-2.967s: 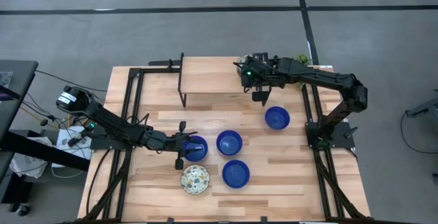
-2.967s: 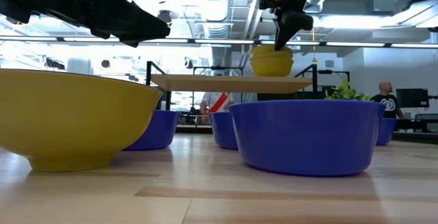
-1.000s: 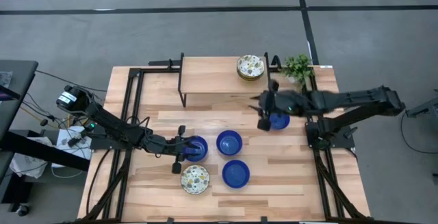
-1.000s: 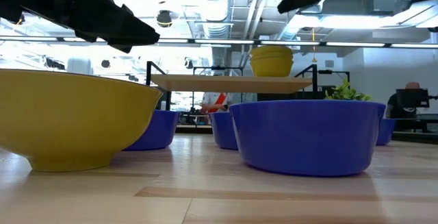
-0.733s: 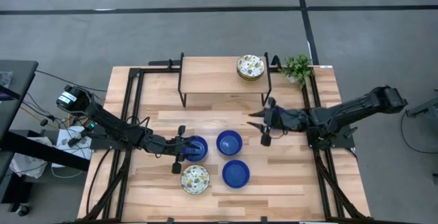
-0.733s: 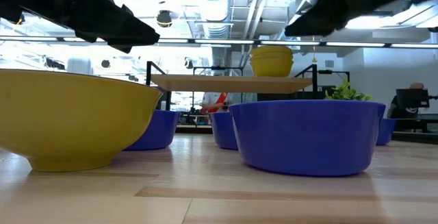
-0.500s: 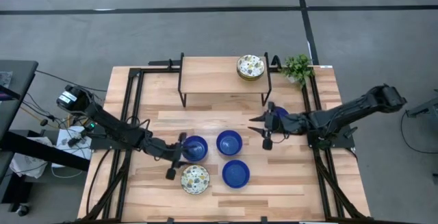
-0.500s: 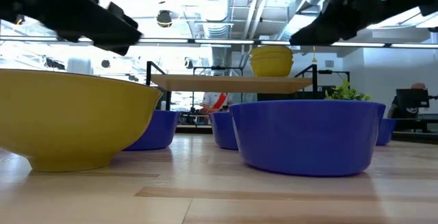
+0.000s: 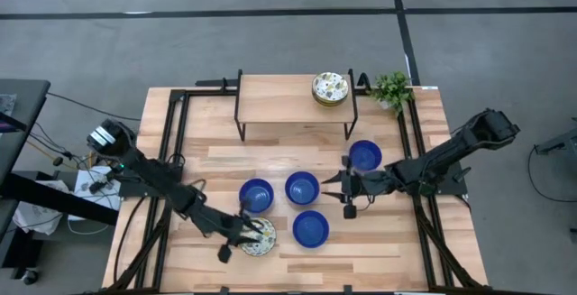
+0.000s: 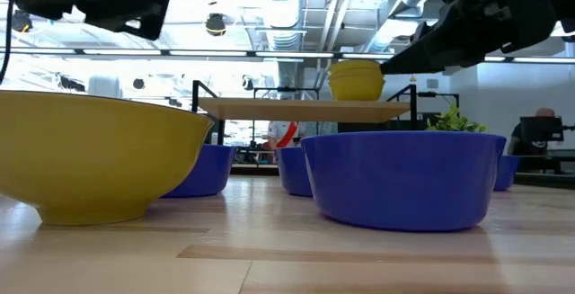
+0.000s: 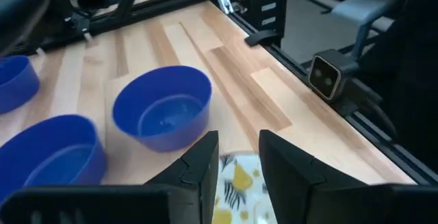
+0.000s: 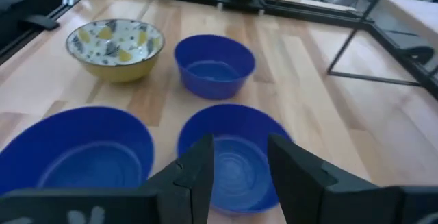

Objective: Pick & Place Mini bowls
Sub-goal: Stack the yellow patterned bowl on top of the yellow patterned bowl on the shelf

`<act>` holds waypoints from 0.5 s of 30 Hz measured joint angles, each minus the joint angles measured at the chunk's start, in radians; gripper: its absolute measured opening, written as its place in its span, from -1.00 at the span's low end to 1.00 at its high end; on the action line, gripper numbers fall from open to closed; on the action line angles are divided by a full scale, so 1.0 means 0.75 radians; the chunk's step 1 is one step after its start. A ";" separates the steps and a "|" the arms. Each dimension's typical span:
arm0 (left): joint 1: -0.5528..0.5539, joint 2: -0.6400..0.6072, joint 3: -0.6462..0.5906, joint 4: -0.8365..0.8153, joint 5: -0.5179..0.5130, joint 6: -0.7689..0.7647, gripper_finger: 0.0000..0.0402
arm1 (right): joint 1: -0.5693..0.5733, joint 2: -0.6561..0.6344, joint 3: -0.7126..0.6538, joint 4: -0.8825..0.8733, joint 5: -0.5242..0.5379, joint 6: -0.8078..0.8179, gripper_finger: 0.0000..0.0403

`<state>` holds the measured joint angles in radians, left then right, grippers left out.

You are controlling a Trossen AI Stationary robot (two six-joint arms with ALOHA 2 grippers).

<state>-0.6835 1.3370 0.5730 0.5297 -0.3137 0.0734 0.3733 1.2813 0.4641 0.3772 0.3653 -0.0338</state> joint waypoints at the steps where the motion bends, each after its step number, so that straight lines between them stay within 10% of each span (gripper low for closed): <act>1: 0.000 0.049 0.037 0.001 -0.004 -0.001 -0.47 | 0.007 0.016 0.000 0.020 0.000 -0.001 -0.37; 15: -0.108 0.344 0.377 -0.281 -0.266 -0.146 -0.47 | 0.129 0.027 0.000 0.044 0.000 0.000 -0.37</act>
<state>-0.7642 1.5948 0.8559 0.3187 -0.5133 -0.0358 0.4697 1.3014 0.4641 0.4102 0.3655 -0.0338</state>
